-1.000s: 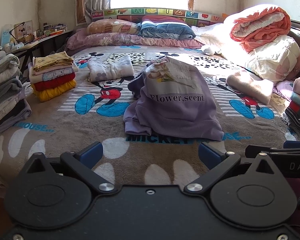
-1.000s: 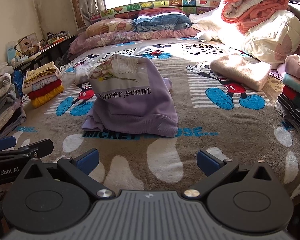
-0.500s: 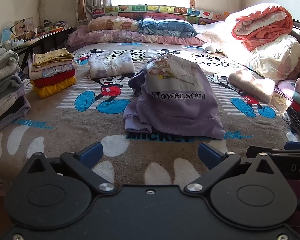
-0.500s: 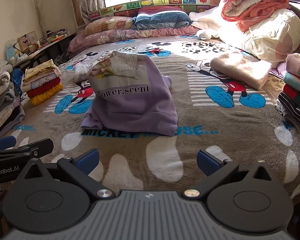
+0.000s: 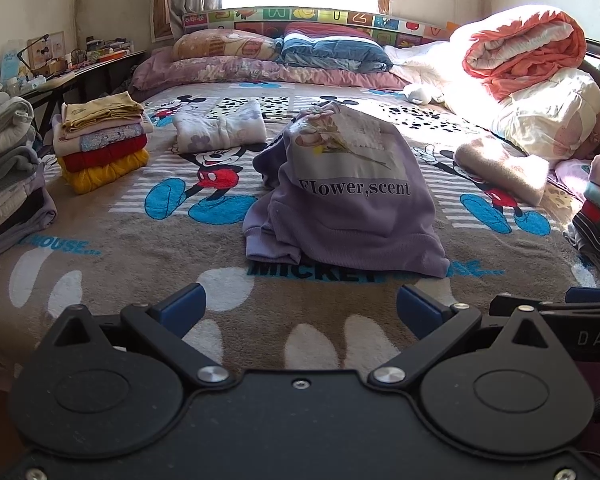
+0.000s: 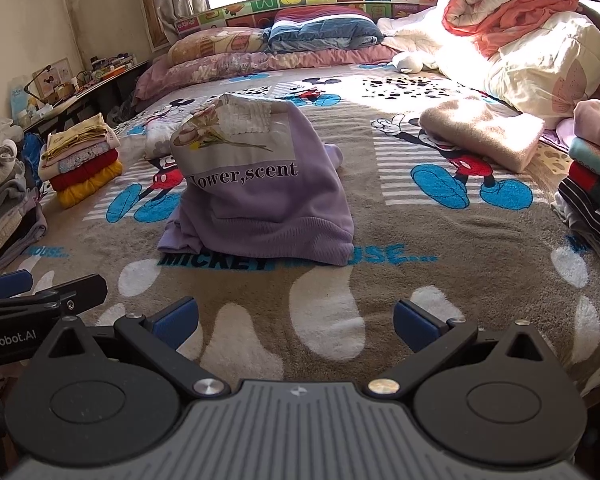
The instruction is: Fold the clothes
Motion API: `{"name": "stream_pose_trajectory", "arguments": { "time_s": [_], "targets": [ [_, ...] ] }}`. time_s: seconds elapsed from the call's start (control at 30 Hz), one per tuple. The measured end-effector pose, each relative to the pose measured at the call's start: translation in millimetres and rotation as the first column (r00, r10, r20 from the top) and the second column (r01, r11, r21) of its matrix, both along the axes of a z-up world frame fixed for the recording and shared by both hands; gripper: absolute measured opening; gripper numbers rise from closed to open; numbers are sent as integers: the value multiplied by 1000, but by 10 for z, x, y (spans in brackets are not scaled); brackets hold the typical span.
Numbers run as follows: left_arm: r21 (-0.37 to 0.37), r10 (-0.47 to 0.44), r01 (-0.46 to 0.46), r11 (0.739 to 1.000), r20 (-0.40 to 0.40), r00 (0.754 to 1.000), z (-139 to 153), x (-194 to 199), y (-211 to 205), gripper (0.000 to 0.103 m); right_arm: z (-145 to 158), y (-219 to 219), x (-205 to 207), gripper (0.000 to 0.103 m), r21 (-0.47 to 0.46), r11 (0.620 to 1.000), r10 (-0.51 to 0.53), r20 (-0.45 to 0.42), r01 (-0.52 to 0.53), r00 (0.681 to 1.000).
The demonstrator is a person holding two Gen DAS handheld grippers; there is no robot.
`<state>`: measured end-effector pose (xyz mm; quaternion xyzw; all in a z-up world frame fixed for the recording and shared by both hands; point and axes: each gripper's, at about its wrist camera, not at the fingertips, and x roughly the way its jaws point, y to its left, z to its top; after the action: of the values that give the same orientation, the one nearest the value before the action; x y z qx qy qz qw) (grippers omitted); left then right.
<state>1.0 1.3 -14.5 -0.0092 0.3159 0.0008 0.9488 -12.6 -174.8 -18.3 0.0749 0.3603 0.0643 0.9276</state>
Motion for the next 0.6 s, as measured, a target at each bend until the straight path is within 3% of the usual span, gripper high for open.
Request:
{"name": "stream_pose_trajectory", "arguments": {
  "time_s": [0.6],
  "targets": [
    [-3, -6, 6, 1000, 1, 1000, 0, 0, -17, 103, -33, -18, 10, 103, 7, 1000, 1, -16, -1, 1000]
  ]
}}
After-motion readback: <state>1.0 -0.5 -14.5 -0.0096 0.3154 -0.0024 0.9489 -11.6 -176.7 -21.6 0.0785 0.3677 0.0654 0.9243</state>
